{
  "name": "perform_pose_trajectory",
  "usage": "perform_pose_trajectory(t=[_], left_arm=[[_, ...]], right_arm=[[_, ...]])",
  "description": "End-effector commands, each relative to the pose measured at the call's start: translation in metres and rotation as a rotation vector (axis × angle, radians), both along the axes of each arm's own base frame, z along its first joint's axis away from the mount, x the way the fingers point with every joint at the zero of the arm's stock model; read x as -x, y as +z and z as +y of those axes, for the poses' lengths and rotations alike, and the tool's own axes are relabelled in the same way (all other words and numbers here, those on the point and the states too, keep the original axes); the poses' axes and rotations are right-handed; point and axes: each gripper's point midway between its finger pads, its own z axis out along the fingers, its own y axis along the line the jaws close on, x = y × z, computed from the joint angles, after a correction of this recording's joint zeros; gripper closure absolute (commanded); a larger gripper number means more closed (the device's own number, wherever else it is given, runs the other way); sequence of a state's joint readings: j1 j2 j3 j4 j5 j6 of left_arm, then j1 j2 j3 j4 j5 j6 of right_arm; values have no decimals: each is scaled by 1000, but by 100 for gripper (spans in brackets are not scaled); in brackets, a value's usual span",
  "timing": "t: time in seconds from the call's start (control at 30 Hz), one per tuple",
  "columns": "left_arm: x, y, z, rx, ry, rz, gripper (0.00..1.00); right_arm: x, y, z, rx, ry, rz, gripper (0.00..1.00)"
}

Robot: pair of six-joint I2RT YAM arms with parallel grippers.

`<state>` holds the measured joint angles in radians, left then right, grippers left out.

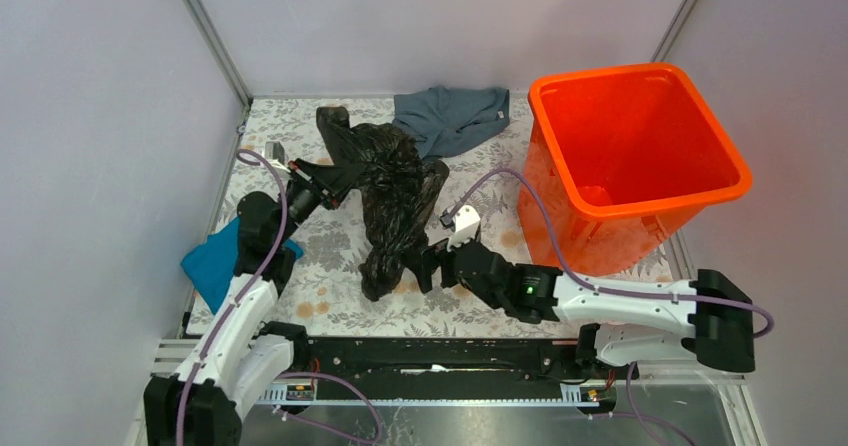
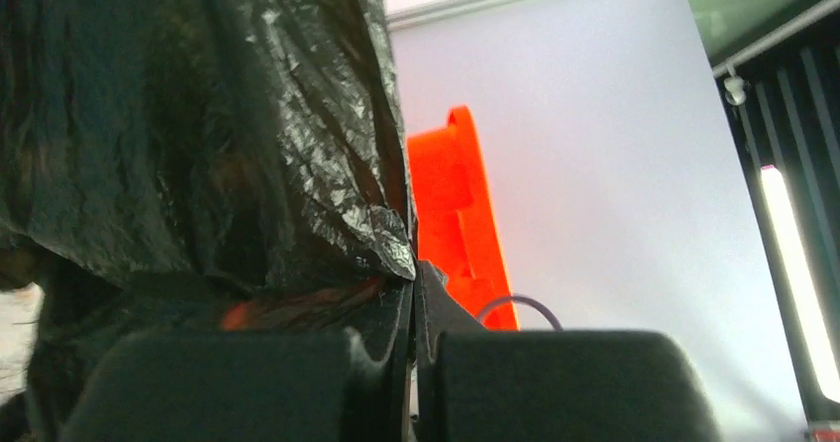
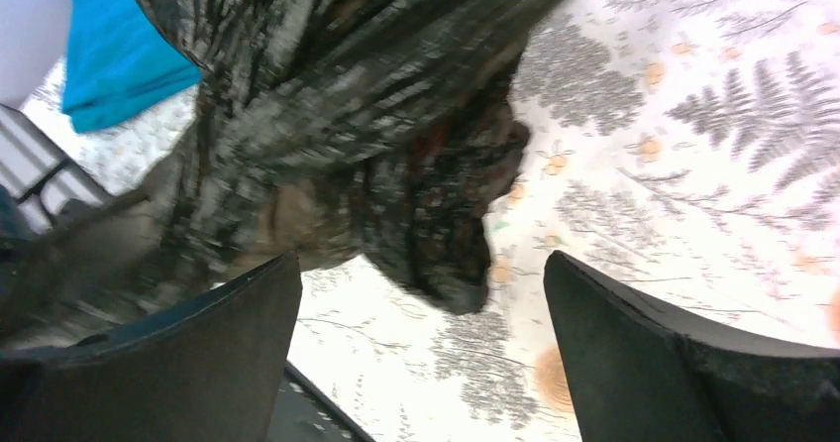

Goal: Put the trash bags into the trash bin

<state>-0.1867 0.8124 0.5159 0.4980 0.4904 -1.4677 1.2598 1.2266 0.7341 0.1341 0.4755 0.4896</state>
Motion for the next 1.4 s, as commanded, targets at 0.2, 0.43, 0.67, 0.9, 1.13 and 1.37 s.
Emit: perform_pose_trajectory(t=[0.2,0.43,0.67,0.9,1.13,1.37], left_arm=[[-50,-142,80,-393,93,357,35],[-9,-110,91,-629,152,259,1],[41,-115,63,-788,125,273,1],[63,-158,24,-861,25,379,5],[72,-187,14,-892,1,464,9],[78,-204,-1,-878,-81,480,11]], right_arm=[[-19,-24,-39,180,67,5,0],[-5,-43,0,200,270,96,0],[-6,-35,44,-12,387,180,0],[-14,-46,68,9,486,134,0],[-44,-49,69,-29,345,56,1],[-46,-40,55,-29,262,85,86]])
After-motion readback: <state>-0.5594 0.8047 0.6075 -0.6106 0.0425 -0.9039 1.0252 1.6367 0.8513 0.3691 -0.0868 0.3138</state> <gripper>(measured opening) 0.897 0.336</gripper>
